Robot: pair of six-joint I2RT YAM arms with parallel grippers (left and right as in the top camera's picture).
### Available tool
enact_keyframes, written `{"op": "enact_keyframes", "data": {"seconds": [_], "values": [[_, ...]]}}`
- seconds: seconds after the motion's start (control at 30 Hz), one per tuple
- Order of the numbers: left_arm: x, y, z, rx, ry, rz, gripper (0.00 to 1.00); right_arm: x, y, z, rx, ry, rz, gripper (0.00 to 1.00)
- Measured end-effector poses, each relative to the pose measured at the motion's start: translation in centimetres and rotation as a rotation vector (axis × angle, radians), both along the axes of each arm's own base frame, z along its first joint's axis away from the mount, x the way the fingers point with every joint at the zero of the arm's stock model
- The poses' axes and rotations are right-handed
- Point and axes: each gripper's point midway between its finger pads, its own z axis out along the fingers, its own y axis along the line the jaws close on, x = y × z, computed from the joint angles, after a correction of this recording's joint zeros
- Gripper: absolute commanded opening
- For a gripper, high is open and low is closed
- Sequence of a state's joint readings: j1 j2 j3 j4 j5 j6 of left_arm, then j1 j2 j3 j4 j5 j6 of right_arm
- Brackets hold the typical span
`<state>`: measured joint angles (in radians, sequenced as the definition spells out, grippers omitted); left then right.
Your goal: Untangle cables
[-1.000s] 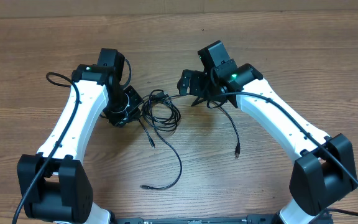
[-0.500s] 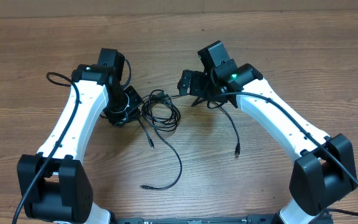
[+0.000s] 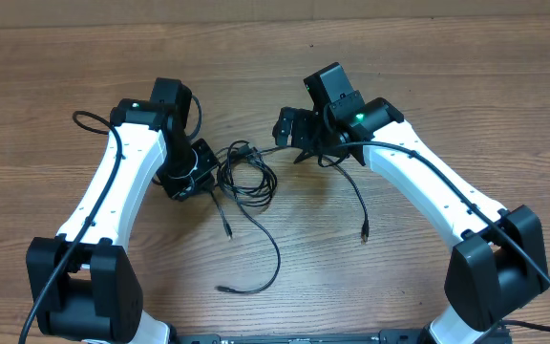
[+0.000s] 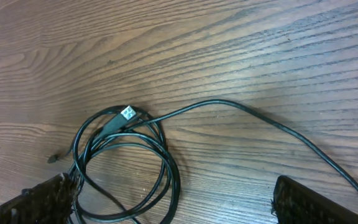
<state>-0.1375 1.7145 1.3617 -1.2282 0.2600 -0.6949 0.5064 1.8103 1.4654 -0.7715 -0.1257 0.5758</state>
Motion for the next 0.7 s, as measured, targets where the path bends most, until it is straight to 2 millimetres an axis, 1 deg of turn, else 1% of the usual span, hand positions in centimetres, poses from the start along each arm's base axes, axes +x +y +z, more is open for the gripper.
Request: {"op": "enact_keyframes", "data": {"seconds": [0.17, 0.47, 0.7], "values": [[0.00, 0.00, 0.00, -0.002, -0.012, -0.047, 0.04, 0.01, 0.00, 0.00, 0.000, 0.000, 0.000, 1.00], [0.14, -0.02, 0.00, -0.004, -0.023, -0.068, 0.04, 0.01, 0.00, 0.00, 0.000, 0.000, 0.000, 1.00], [0.65, -0.09, 0.00, -0.006, -0.049, -0.081, 0.04, -0.17, -0.09, -0.11, -0.004, 0.008, 0.000, 1.00]]}}
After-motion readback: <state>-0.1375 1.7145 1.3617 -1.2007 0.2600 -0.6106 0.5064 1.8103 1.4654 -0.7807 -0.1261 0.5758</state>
